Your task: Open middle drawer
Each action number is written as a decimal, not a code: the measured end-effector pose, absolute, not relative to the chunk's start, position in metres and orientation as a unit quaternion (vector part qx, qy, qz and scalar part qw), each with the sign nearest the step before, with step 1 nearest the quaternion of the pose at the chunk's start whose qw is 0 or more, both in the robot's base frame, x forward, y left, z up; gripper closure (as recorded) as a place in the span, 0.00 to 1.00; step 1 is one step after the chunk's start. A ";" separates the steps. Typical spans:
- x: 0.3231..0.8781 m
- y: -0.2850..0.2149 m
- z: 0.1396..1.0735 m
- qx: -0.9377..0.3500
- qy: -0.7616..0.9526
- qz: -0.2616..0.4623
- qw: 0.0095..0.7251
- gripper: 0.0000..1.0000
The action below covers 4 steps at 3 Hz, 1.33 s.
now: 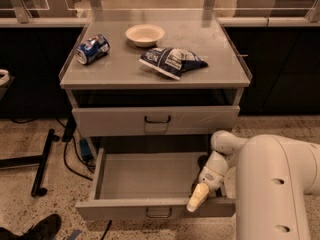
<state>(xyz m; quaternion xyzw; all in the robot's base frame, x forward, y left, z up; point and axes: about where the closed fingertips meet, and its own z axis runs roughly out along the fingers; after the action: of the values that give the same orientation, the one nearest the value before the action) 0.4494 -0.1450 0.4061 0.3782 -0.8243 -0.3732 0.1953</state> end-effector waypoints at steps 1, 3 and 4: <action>0.432 -0.142 0.403 0.388 -0.814 -0.383 0.199 0.00; 0.414 -0.144 0.404 0.391 -0.811 -0.385 0.203 0.00; 0.415 -0.144 0.404 0.392 -0.811 -0.385 0.203 0.00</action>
Offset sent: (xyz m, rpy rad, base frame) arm -0.1028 -0.0011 0.0055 0.0751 0.0318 0.0951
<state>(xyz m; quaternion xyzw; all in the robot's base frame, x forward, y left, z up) 0.4150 -0.1441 0.4044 0.3915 -0.8106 -0.3851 0.2035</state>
